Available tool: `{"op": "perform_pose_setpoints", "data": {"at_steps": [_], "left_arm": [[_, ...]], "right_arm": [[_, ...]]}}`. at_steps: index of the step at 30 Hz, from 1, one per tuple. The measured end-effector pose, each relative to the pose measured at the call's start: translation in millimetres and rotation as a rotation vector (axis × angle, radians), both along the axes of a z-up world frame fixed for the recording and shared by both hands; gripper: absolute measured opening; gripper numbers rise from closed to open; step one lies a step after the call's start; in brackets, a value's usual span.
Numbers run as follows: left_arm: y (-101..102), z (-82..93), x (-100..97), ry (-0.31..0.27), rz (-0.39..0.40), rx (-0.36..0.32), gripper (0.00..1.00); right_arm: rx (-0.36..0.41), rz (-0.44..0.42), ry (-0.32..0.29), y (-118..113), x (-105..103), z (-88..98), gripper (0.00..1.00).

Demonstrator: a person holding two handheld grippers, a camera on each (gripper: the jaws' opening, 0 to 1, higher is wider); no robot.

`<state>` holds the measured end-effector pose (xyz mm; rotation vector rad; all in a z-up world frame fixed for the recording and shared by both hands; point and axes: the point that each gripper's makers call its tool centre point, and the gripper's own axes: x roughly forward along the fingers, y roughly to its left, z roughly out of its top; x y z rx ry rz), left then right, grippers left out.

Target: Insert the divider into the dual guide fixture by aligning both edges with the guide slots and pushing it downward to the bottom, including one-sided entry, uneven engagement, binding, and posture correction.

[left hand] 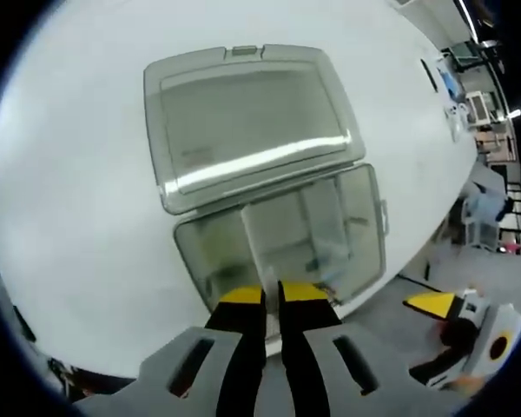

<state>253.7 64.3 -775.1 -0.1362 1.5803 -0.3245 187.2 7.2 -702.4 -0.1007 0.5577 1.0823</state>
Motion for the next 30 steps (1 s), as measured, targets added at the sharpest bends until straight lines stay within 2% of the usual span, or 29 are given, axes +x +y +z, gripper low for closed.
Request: {"op": "perform_pose_setpoints", "data": {"at_steps": [10, 16, 30], "left_arm": [[-1.3, -2.2, -0.1, -0.004, -0.066, 0.063, 0.02], [-1.4, -2.4, -0.6, -0.004, -0.128, 0.124, 0.02], [-1.6, -5.0, -0.5, 0.013, -0.166, 0.198, 0.02]], "right_arm": [[0.0, -0.003, 0.001, -0.6, -0.6, -1.1, 0.49], [-0.003, -0.005, 0.003, -0.2, -0.4, -2.0, 0.48], [-0.002, -0.005, 0.006, 0.4, 0.2, -2.0, 0.48]]}}
